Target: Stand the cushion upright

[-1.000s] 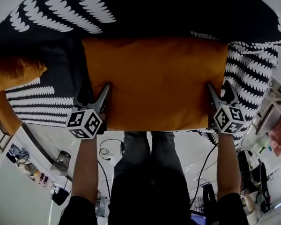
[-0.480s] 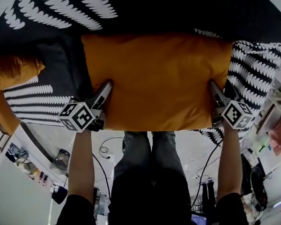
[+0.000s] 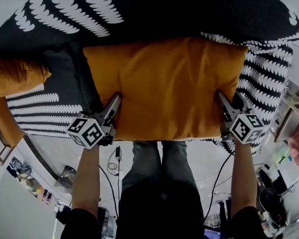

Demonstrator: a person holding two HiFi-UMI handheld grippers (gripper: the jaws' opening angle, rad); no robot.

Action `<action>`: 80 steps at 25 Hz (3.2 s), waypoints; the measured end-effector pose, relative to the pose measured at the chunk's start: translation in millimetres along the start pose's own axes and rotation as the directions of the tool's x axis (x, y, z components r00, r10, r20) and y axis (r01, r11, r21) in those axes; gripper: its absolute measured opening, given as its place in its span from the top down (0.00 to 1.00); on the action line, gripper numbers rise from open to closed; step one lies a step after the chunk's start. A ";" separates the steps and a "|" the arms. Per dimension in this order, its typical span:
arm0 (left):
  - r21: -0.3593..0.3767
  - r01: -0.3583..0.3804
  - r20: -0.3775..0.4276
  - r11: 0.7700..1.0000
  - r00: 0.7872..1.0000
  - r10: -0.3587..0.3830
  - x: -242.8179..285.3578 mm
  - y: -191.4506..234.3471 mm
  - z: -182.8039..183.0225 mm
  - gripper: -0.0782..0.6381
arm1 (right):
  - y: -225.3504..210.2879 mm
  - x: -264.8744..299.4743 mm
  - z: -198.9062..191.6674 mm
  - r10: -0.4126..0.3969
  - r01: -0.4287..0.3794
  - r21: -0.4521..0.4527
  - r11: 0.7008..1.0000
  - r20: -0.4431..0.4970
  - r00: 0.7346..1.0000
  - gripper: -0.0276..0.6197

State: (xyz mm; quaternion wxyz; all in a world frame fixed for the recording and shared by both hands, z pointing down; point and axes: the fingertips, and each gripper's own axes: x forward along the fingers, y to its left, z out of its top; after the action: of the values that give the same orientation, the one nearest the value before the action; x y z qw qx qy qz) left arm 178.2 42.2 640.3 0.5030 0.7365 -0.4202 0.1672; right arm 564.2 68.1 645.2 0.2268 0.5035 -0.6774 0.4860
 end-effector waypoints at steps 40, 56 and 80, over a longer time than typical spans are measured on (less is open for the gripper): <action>0.335 -0.183 0.295 0.924 0.952 0.082 -47.3 -65.8 190.9 0.47 | 80.0 -46.8 175.9 -0.022 0.108 -0.193 0.975 0.401 0.916 0.58; 0.287 -0.344 0.336 0.894 0.910 0.243 -60.1 -29.0 160.9 0.43 | 60.7 -45.2 138.5 -0.261 0.353 -0.174 0.919 0.404 0.877 0.44; 0.428 -0.216 0.474 0.878 0.881 -0.015 -262.9 -197.8 166.8 0.62 | 266.4 -257.7 164.9 0.058 0.206 -0.325 0.923 0.646 0.761 0.66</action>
State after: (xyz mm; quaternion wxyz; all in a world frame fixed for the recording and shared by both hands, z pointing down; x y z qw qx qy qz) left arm 149.1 41.5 272.7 0.1856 0.8305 -0.5137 0.1096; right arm 454.4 46.4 255.2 0.0919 0.6130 -0.7731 0.1343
